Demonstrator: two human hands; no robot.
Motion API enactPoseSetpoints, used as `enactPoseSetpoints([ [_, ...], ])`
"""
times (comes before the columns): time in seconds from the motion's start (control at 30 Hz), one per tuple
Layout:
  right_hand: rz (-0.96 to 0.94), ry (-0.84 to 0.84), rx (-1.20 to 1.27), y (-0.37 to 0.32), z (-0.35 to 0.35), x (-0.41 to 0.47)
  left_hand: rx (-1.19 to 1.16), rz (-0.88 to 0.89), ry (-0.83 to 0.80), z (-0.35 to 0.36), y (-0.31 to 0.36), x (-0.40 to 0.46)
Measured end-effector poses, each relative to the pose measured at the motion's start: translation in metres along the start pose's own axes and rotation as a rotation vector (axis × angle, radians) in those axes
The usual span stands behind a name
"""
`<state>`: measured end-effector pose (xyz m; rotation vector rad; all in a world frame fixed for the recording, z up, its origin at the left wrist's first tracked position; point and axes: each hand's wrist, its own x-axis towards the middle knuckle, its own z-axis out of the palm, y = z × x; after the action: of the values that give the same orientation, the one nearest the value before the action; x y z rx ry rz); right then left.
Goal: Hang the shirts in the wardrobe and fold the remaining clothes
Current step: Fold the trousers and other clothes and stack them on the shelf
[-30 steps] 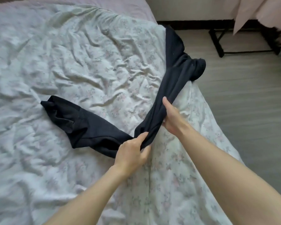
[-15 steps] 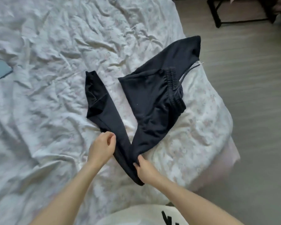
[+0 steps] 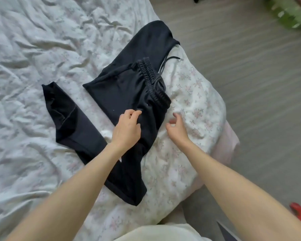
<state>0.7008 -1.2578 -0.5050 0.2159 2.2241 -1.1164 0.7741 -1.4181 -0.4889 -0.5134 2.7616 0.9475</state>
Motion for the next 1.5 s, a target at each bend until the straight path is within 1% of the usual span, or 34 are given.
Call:
enactPoseSetpoints([
  [0.07, -0.073, -0.012, 0.011, -0.006, -0.007, 0.022, 0.164, 0.111, -0.021, -0.004, 0.006, 0.029],
  [0.13, -0.156, -0.109, -0.024, -0.011, -0.011, 0.043, 0.323, 0.22, -0.06, -0.011, 0.01, 0.062],
  [0.17, -0.201, -0.156, -0.072, -0.012, -0.014, 0.056, 0.411, 0.287, -0.095, -0.015, 0.013, 0.085],
  [0.23, -0.326, -0.22, -0.25, -0.013, -0.015, 0.071, 0.601, 0.412, -0.191, -0.022, 0.016, 0.122],
  [0.3, -0.442, -0.251, -0.398, -0.011, -0.012, 0.08, 0.784, 0.527, -0.326, -0.026, 0.021, 0.156],
  [0.37, -0.504, -0.28, -0.463, -0.004, -0.011, 0.085, 0.925, 0.569, -0.464, -0.024, 0.029, 0.183],
  [0.43, -0.532, -0.316, -0.509, 0.0, -0.013, 0.087, 1.039, 0.572, -0.54, -0.024, 0.037, 0.203],
  [0.5, -0.58, -0.352, -0.571, -0.002, -0.016, 0.087, 1.158, 0.551, -0.569, -0.027, 0.043, 0.214],
  [0.57, -0.612, -0.366, -0.626, -0.005, -0.022, 0.085, 1.231, 0.553, -0.544, -0.03, 0.045, 0.217],
  [0.67, -0.582, -0.343, -0.798, -0.01, -0.045, 0.076, 1.246, 0.622, -0.463, -0.047, 0.043, 0.207],
  [0.77, -0.5, -0.289, -0.925, -0.01, -0.081, 0.06, 1.262, 0.576, -0.447, -0.072, 0.034, 0.185],
  [0.83, -0.428, -0.205, -1.005, -0.011, -0.104, 0.053, 1.242, 0.569, -0.421, -0.086, 0.033, 0.169],
  [0.9, -0.356, -0.087, -1.051, -0.02, -0.128, 0.039, 1.17, 0.633, -0.329, -0.103, 0.047, 0.15],
  [0.97, -0.298, 0.067, -1.067, -0.032, -0.152, 0.023, 1.031, 0.788, -0.153, -0.124, 0.073, 0.13],
  [1.0, -0.276, 0.162, -1.04, -0.038, -0.166, 0.014, 0.952, 0.824, -0.06, -0.136, 0.09, 0.121],
  [1.03, -0.257, 0.267, -1.003, -0.047, -0.182, 0.0, 0.903, 0.794, 0.012, -0.149, 0.109, 0.112],
  [1.07, -0.233, 0.348, -0.969, -0.055, -0.197, -0.012, 0.873, 0.711, 0.012, -0.158, 0.126, 0.106],
  [1.13, -0.202, 0.514, -0.933, -0.076, -0.235, -0.044, 0.822, 0.578, 0.107, -0.175, 0.169, 0.094],
  [1.23, -0.184, 0.701, -0.918, -0.108, -0.296, -0.087, 0.76, 0.557, 0.212, -0.194, 0.241, 0.076],
  [1.3, -0.176, 0.858, -0.923, -0.126, -0.351, -0.139, 0.725, 0.626, 0.344, -0.215, 0.311, 0.05],
  [1.33, -0.167, 0.891, -0.942, -0.131, -0.36, -0.144, 0.759, 0.622, 0.36, -0.218, 0.321, 0.049],
  [1.4, -0.163, 1.044, -0.967, -0.138, -0.403, -0.182, 0.767, 0.75, 0.486, -0.233, 0.371, 0.034],
  [1.43, -0.132, 1.131, -0.991, -0.14, -0.43, -0.21, 0.775, 0.822, 0.557, -0.241, 0.406, 0.02],
  [1.5, -0.115, 1.296, -0.936, -0.145, -0.472, -0.253, 0.709, 0.92, 0.644, -0.254, 0.461, -0.002],
])
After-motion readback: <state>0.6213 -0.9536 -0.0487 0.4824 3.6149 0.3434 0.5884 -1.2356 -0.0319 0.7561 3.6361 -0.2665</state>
